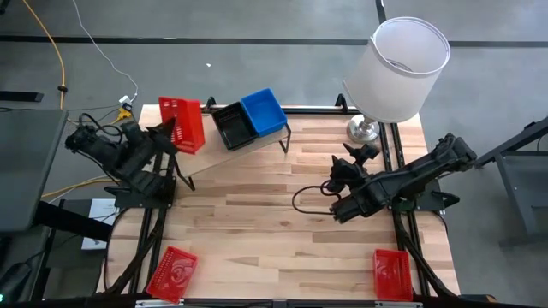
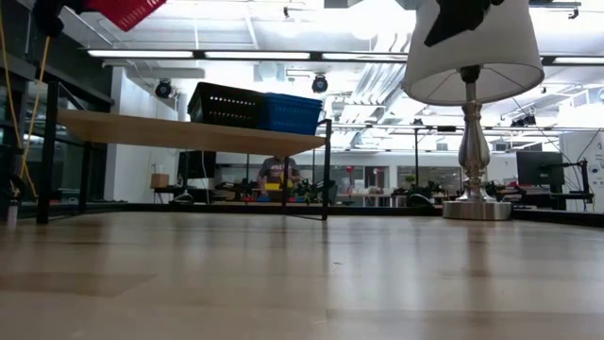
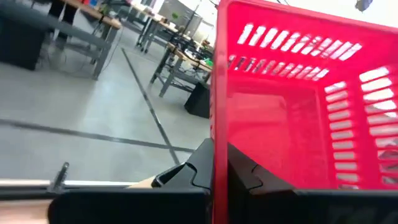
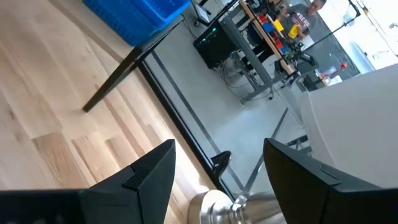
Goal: Stack baskets on shelf by color
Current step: Put the top right red bin on the shelf
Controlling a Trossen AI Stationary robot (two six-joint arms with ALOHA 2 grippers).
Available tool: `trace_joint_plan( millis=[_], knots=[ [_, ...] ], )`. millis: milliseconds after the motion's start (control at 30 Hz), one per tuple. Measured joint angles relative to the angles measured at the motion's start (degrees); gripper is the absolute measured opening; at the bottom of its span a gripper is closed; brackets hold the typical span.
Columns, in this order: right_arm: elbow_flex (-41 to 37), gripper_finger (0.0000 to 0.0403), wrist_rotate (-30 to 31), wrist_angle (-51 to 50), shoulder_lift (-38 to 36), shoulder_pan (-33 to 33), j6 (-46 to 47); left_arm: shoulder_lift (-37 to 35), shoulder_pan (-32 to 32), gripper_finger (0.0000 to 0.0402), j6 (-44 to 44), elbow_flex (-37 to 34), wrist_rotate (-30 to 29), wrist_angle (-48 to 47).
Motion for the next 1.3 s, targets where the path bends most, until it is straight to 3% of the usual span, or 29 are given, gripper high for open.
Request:
trace_joint_plan(
  millis=[200, 467, 600, 733, 867, 967, 1067, 1200, 1300],
  knots=[
    [0.7, 0.0231, 0.3, 0.6, -0.6, -0.6, 2.1, 4.4, -0.8, 0.0000, -13.0, 0.0, 0.1, -12.9],
    [0.8, 0.0231, -0.2, 1.5, -0.6, -0.6, 2.0, 11.7, -1.1, 0.0000, -26.6, 0.0, 0.3, -16.0],
    [0.9, 0.0231, 1.0, 1.5, -0.6, -0.7, 0.2, 19.1, -3.3, 0.0000, -30.6, 1.6, 6.7, -14.3],
    [0.9, 0.0231, 1.8, 1.7, -0.5, -1.3, 0.0, 29.1, -4.9, 0.0000, -29.0, 10.7, 12.6, -13.8],
    [0.9, 0.0231, 1.9, 2.0, -0.5, -2.5, 0.1, 41.2, -5.5, 0.0000, -19.8, 27.0, 15.6, -19.3],
    [0.9, 0.0231, 1.6, 2.2, -0.5, -3.3, 0.1, 49.3, -4.8, 0.0000, -14.9, 42.4, 16.0, -32.2],
    [0.9, 0.0231, 0.9, 2.4, -0.5, -3.8, 0.1, 55.9, -1.6, 0.0000, -20.3, 59.0, 22.9, -53.7],
    [0.9, 0.0231, 0.0, 2.4, -0.5, -3.8, -0.1, 64.3, 8.3, 0.0000, -44.5, 81.1, 41.2, -93.9],
    [0.9, 0.0231, 0.0, 2.4, -0.5, -3.7, -0.1, 71.2, 14.8, 0.0000, -60.9, 92.4, 47.0, -124.6]
  ],
)
